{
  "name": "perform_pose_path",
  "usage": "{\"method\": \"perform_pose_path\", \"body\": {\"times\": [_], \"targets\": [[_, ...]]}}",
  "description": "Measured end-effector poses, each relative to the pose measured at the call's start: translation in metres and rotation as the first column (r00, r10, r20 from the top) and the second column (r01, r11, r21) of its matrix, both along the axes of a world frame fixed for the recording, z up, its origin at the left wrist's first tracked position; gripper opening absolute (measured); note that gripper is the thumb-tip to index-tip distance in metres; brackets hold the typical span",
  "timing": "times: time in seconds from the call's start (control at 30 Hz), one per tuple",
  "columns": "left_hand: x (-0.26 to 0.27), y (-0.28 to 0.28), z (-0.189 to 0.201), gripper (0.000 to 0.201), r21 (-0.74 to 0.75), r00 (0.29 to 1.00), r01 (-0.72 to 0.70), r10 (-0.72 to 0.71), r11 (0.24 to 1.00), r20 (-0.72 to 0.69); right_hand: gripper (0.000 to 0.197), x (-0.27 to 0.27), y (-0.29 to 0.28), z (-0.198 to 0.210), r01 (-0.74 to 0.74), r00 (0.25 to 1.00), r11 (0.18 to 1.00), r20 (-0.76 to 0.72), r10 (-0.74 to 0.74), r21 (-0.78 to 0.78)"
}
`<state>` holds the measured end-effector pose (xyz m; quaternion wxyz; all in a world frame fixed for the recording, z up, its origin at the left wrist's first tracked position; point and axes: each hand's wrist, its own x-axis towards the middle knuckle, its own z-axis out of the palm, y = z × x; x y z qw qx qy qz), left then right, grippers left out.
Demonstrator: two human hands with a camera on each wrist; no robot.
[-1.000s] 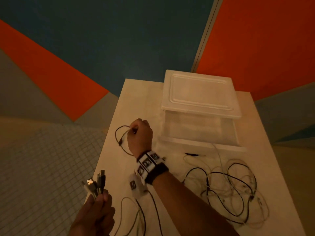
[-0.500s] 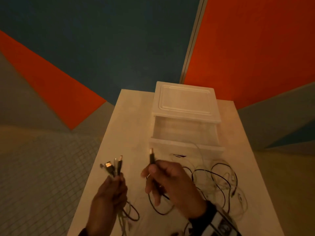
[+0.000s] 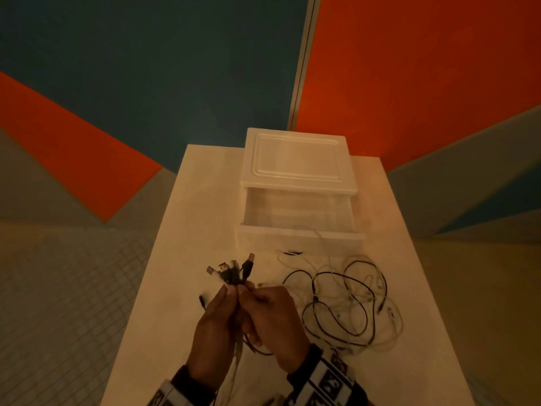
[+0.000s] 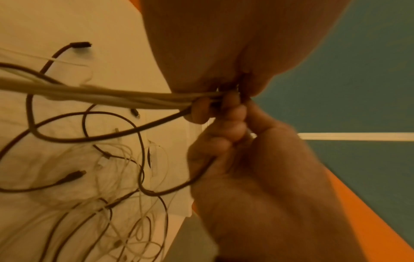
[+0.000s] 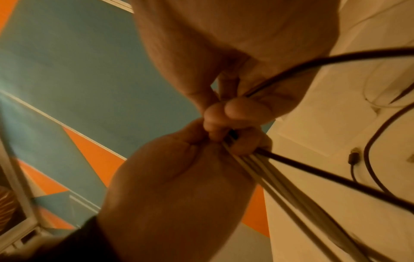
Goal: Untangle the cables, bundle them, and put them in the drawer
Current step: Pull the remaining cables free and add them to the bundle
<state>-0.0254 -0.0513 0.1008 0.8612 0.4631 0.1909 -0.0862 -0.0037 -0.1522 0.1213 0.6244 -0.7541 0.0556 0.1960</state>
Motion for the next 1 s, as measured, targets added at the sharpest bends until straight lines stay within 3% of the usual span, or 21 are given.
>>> {"method": "perform_pose_path", "body": {"times": [0.13,0.27,0.33,0.43,0.6,0.73,0.9,0.97,1.0], "targets": [[0.003,0.001,-0.001,0.034,0.019,1.0,0.015,-0.014,1.0,-0.026,0.051,-0.003,-0.003,-0.01,-0.073,0.997,0.997,-0.003,0.073,-0.002],[0.008,0.008,-0.007,0.029,0.014,0.999,-0.049,0.049,0.999,-0.006,0.04,-0.005,-0.01,-0.017,-0.286,0.947,0.947,0.109,0.303,-0.145],[0.01,0.01,-0.01,0.027,-0.033,0.997,-0.072,0.072,0.997,-0.003,0.035,-0.007,-0.01,-0.023,-0.302,0.923,0.923,0.169,0.345,-0.238],[0.013,0.014,-0.011,0.024,-0.111,0.992,-0.122,0.123,0.986,-0.001,0.037,-0.016,-0.006,-0.032,-0.304,0.907,0.923,0.225,0.356,-0.235],[0.012,0.034,-0.004,0.025,-0.111,0.99,-0.126,0.132,0.986,0.05,0.032,-0.03,-0.027,-0.053,-0.451,0.861,0.873,0.166,0.481,-0.186],[0.011,0.056,0.0,0.027,-0.14,0.974,-0.194,0.208,0.971,0.094,0.037,-0.042,-0.054,-0.074,-0.534,0.834,0.797,-0.023,0.551,-0.284],[0.006,0.077,0.008,0.02,-0.158,0.96,-0.209,0.233,0.965,0.153,0.024,-0.047,-0.094,-0.109,-0.58,0.802,0.728,-0.097,0.59,-0.365],[0.005,0.087,0.005,0.019,-0.229,0.952,-0.191,0.237,0.954,0.194,0.027,-0.051,-0.105,-0.117,-0.593,0.786,0.687,-0.115,0.608,-0.42],[0.005,0.095,0.003,0.021,-0.337,0.946,-0.135,0.222,0.932,0.235,0.029,-0.053,-0.112,-0.121,-0.597,0.779,0.658,-0.138,0.611,-0.458]]}}
